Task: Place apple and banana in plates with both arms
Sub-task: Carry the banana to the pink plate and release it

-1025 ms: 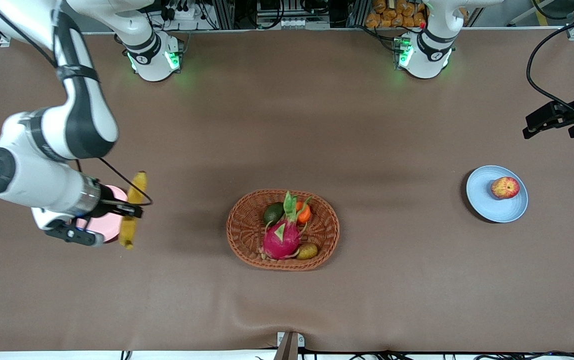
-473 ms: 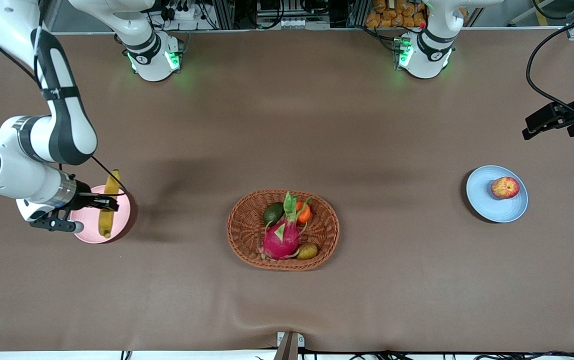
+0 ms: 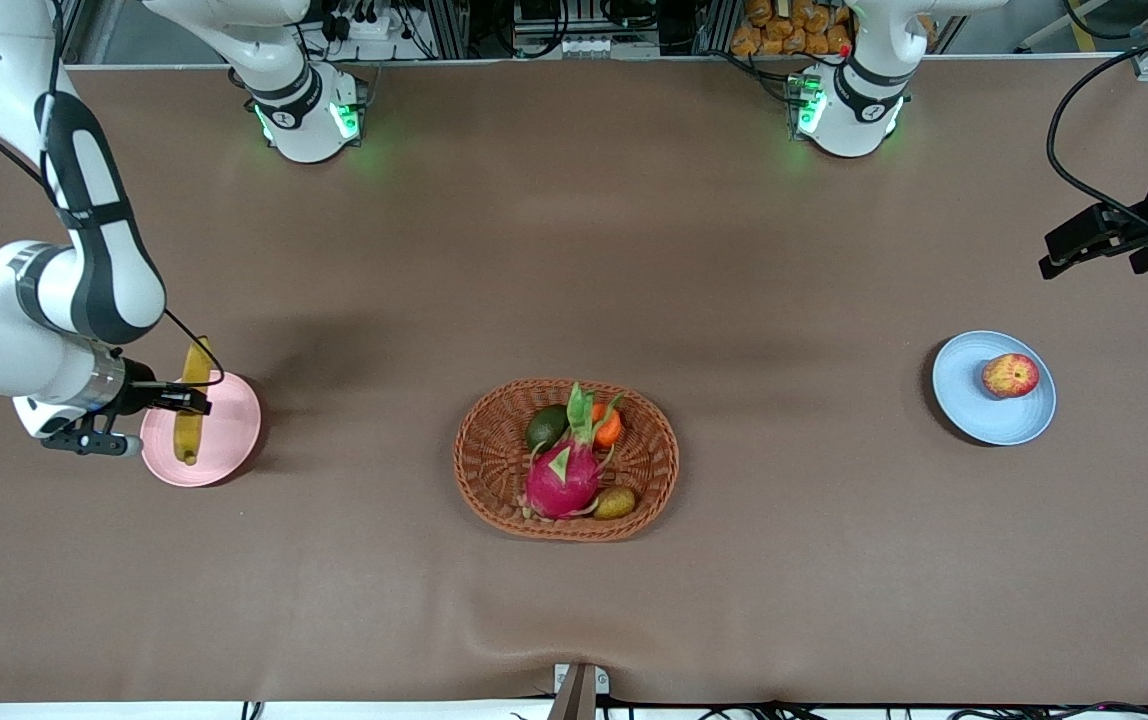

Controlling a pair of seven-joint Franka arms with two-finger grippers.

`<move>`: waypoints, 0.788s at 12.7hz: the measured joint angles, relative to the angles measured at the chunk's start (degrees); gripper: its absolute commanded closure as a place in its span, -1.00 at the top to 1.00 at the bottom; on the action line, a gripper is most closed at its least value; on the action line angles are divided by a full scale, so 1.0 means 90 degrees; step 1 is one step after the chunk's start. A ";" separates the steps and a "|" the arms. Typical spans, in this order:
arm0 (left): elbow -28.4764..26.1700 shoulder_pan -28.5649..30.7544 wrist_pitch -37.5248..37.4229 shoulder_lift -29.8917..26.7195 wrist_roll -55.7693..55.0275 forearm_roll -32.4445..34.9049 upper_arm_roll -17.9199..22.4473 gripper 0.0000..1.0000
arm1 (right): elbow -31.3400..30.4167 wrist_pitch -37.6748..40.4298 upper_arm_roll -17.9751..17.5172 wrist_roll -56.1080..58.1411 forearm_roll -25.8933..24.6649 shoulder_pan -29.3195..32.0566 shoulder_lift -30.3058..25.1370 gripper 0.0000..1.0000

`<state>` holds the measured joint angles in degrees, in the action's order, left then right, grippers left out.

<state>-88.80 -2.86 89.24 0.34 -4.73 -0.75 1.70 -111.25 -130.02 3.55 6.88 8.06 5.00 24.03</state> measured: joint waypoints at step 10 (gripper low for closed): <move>-0.0001 0.0000 0.0000 0.0001 0.0000 0.0000 0.0000 1.00 | 0.0081 -0.0359 -0.0083 0.0393 0.0000 0.0283 0.0485 1.00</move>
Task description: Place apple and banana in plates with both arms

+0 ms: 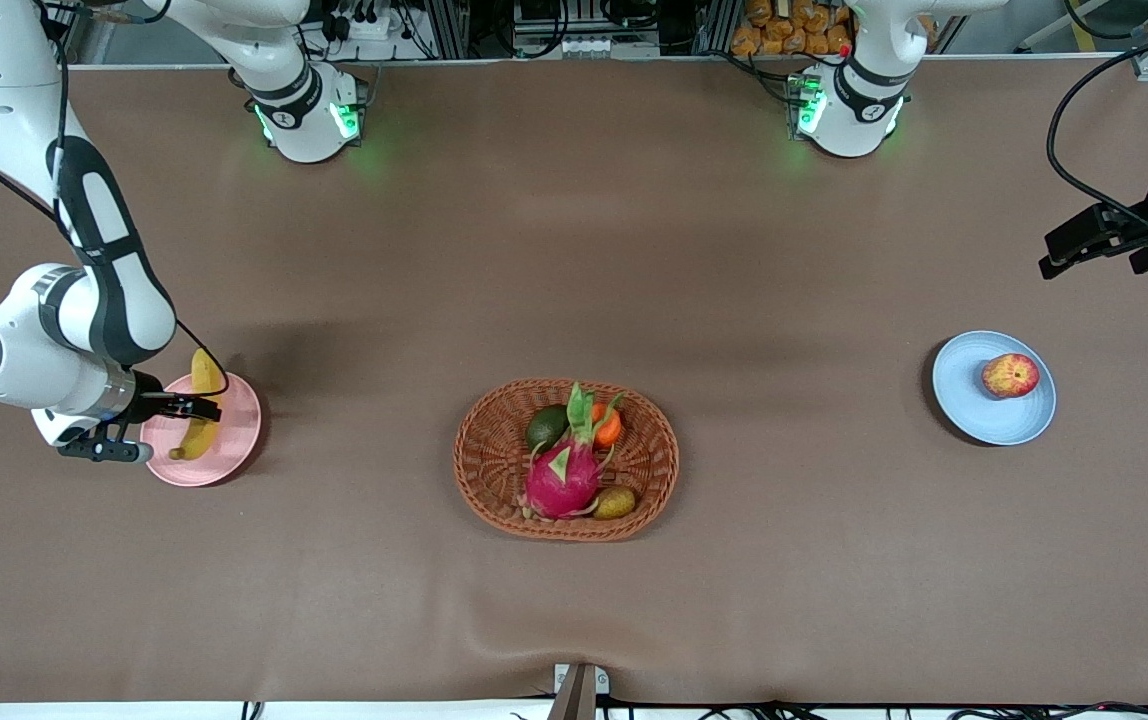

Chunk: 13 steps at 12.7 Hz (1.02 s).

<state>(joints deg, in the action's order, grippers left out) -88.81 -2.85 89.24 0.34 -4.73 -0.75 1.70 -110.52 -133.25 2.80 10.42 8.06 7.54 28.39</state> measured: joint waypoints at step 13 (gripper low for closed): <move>-0.0014 0.0000 -0.0019 0.0020 0.0114 0.0008 -0.0020 1.00 | 0.1028 0.2943 -0.0056 0.0037 -0.0946 -0.0623 -0.2065 1.00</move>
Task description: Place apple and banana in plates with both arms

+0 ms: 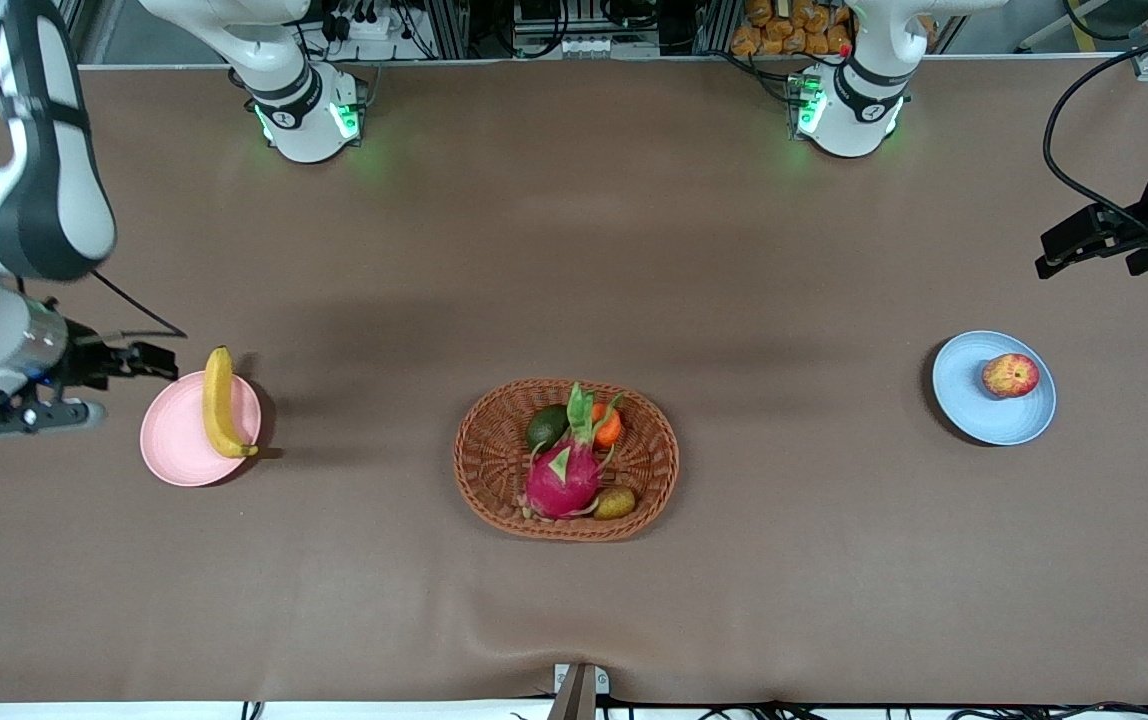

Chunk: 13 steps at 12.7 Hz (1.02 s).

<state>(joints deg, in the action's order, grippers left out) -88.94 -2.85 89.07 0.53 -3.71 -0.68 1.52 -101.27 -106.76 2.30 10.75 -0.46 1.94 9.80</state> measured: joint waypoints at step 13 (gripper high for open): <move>-0.0002 -0.0003 0.0000 0.0001 0.0001 0.0000 -0.0008 1.00 | 0.1701 0.3001 0.0025 -0.1104 0.0318 0.0030 -0.1052 1.00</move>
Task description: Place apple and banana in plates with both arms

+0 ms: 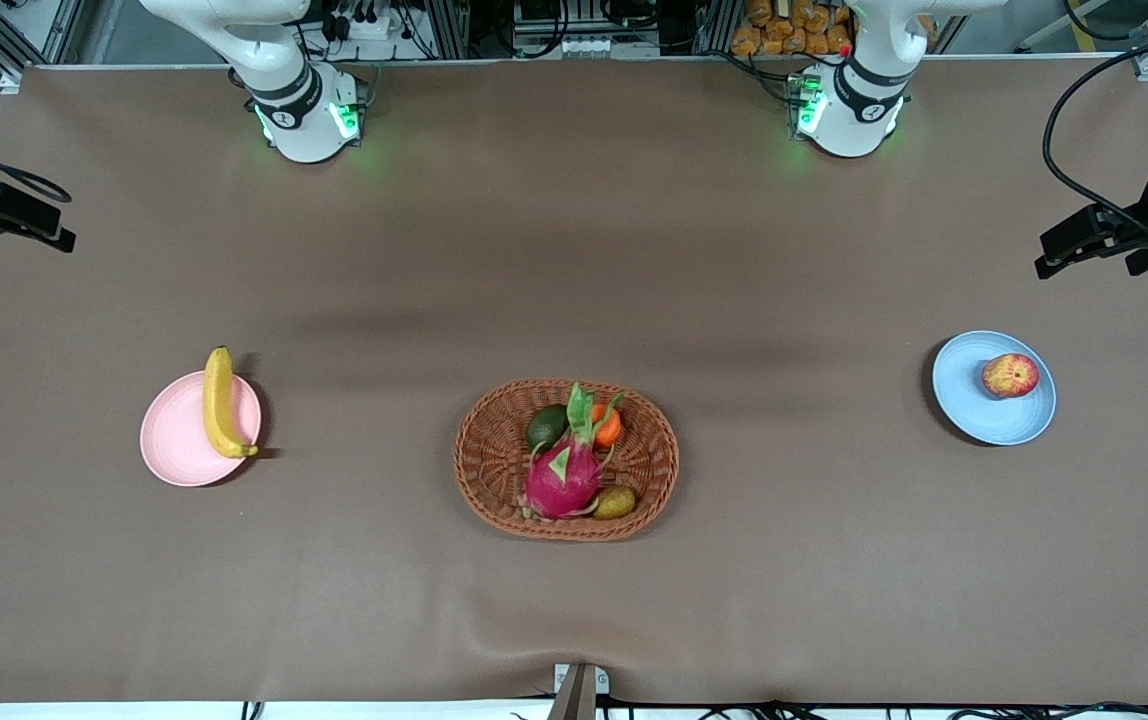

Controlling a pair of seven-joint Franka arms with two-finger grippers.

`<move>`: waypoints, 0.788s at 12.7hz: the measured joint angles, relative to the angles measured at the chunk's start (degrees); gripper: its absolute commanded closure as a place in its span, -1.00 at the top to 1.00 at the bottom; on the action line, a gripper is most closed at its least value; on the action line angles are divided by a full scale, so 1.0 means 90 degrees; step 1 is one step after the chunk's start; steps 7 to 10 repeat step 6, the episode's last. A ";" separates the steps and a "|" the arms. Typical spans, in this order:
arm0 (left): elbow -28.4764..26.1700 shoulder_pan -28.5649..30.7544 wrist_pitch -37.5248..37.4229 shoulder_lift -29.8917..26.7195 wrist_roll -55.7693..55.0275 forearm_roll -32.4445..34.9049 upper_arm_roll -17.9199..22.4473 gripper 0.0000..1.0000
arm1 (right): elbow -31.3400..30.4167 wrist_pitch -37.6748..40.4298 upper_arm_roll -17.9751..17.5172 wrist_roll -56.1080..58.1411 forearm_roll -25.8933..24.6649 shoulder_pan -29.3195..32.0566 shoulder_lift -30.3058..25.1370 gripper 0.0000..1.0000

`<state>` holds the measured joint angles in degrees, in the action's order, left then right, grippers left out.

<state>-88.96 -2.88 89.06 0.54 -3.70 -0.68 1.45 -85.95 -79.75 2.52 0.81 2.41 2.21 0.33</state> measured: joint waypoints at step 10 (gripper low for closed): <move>0.0000 -0.0005 0.0000 0.0000 0.0000 0.0000 -0.0007 1.00 | -0.0007 0.0069 0.0024 -0.0006 -0.0002 0.0002 0.0002 1.00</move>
